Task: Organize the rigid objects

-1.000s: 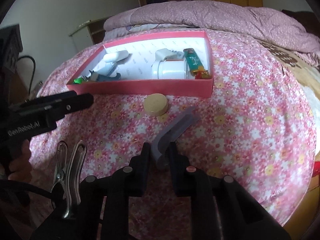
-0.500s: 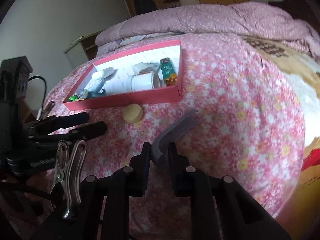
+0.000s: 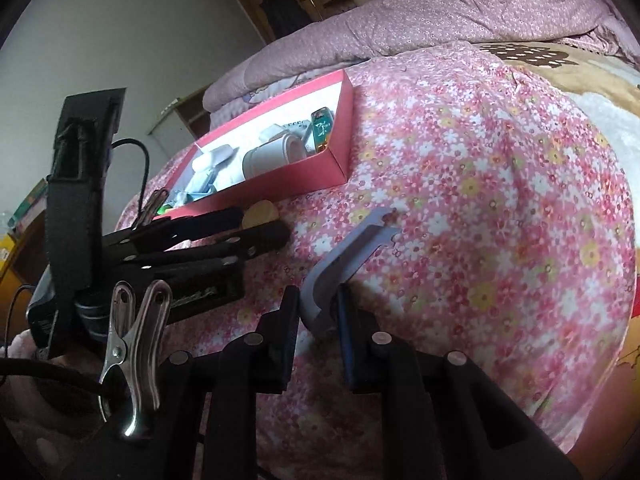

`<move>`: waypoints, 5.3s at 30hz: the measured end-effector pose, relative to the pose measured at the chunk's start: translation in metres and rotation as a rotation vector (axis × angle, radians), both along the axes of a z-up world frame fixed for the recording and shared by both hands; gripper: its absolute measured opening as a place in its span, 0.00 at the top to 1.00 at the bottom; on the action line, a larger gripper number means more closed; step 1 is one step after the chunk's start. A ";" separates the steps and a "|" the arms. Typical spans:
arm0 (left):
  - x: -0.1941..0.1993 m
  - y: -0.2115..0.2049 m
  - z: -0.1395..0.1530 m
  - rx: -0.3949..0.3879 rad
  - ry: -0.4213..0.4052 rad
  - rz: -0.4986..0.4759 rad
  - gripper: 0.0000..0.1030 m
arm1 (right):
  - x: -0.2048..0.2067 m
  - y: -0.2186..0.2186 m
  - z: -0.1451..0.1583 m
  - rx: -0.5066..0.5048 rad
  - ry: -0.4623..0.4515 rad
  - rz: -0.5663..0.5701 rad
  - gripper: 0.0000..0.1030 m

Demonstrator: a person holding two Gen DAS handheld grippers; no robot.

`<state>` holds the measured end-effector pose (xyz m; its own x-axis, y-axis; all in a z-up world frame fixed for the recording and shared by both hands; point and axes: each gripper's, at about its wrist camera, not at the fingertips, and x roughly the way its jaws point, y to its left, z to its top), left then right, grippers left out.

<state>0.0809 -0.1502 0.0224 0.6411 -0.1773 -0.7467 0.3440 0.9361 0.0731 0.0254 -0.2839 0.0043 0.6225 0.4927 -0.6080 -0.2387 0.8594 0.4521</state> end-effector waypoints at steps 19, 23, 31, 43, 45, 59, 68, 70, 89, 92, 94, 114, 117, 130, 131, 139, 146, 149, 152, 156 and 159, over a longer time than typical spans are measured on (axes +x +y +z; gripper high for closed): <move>-0.027 0.058 0.016 -0.032 -0.008 0.079 0.68 | -0.005 0.015 0.005 -0.100 -0.019 -0.025 0.81; -0.030 0.072 0.021 -0.065 -0.012 0.101 0.68 | -0.005 0.018 0.007 -0.120 -0.018 -0.033 0.81; -0.032 0.090 0.033 -0.099 -0.041 0.110 0.68 | -0.005 0.029 0.031 -0.118 -0.069 -0.032 0.82; 0.004 0.122 0.060 -0.166 -0.074 0.182 0.68 | 0.019 0.063 0.063 -0.187 -0.122 0.014 0.82; 0.011 0.126 0.060 -0.184 -0.072 0.199 0.68 | 0.022 0.067 0.066 -0.192 -0.127 0.025 0.82; 0.056 0.126 0.050 -0.171 -0.052 0.227 0.68 | 0.049 0.082 0.087 -0.225 -0.180 0.058 0.82; 0.052 0.125 0.046 -0.173 -0.049 0.224 0.58 | 0.072 0.087 0.074 -0.167 -0.132 0.078 0.82; 0.051 0.125 0.047 -0.165 -0.046 0.238 0.56 | 0.072 0.087 0.074 -0.161 -0.133 0.081 0.82; 0.027 0.130 0.050 -0.180 -0.019 0.278 0.54 | 0.088 0.085 0.071 -0.135 -0.115 0.061 0.82; 0.026 0.129 0.050 -0.172 -0.027 0.277 0.54 | 0.097 0.086 0.071 -0.138 -0.102 0.059 0.82; 0.026 0.130 0.050 -0.163 -0.032 0.282 0.54 | 0.104 0.088 0.072 -0.157 -0.095 0.041 0.81; 0.007 0.138 0.048 -0.154 0.007 0.324 0.54 | 0.075 0.105 0.074 -0.309 -0.108 0.087 0.62; -0.001 0.139 0.051 -0.152 0.005 0.324 0.54 | 0.066 0.106 0.075 -0.319 -0.115 0.090 0.62; -0.027 0.142 0.057 -0.161 0.016 0.333 0.54 | 0.028 0.110 0.081 -0.357 -0.107 0.100 0.60; -0.029 0.142 0.056 -0.159 0.018 0.330 0.54 | 0.026 0.110 0.079 -0.364 -0.100 0.100 0.60; -0.042 0.138 0.040 -0.153 0.071 0.334 0.54 | 0.010 0.105 0.062 -0.353 -0.038 0.059 0.60; -0.047 0.135 0.027 -0.136 0.095 0.340 0.54 | 0.008 0.099 0.046 -0.390 0.017 -0.005 0.60; -0.047 0.135 0.022 -0.128 0.104 0.341 0.54 | 0.009 0.095 0.039 -0.379 0.055 -0.018 0.60; -0.047 0.136 0.019 -0.125 0.112 0.343 0.54 | 0.009 0.094 0.033 -0.390 0.075 -0.041 0.60; -0.045 0.136 0.014 -0.121 0.128 0.343 0.54 | 0.013 0.091 0.026 -0.397 0.107 -0.070 0.60; -0.045 0.135 0.007 -0.116 0.151 0.342 0.54 | 0.015 0.088 0.021 -0.388 0.123 -0.079 0.60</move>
